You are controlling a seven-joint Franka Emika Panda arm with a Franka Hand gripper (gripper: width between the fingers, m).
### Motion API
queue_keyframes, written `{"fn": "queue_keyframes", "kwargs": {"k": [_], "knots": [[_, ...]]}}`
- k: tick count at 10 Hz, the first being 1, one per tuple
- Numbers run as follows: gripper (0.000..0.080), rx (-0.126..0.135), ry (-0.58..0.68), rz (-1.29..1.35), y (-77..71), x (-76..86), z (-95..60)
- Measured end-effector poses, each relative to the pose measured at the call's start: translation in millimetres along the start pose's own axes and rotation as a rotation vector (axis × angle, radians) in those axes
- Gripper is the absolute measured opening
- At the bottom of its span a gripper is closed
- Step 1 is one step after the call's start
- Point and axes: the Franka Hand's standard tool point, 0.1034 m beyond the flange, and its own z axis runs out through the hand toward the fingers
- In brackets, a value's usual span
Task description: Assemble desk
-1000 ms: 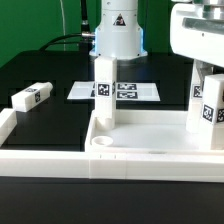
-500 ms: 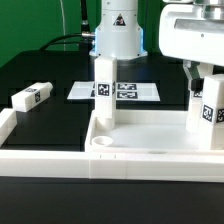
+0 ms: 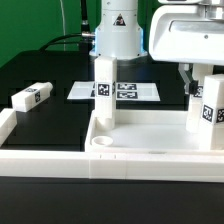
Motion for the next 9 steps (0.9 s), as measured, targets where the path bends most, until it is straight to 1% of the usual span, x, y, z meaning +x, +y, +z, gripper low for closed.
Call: {"fn": "queue_keyframes", "kwargs": {"k": [1,2,4,6,9], "knots": [[0.0649,-0.001,0.000,-0.029,-0.2,-0.1,0.0],[0.0649,-0.005,0.002,-0.136,0.4,0.1,0.0],[0.0649,-0.021,0.005,-0.288,0.9,0.4,0.0],[0.0649,-0.030,0.005,-0.443,3.5,1.6,-0.1],[0.0649,-0.043,0.004,-0.592,5.1,2.4,-0.1]]}}
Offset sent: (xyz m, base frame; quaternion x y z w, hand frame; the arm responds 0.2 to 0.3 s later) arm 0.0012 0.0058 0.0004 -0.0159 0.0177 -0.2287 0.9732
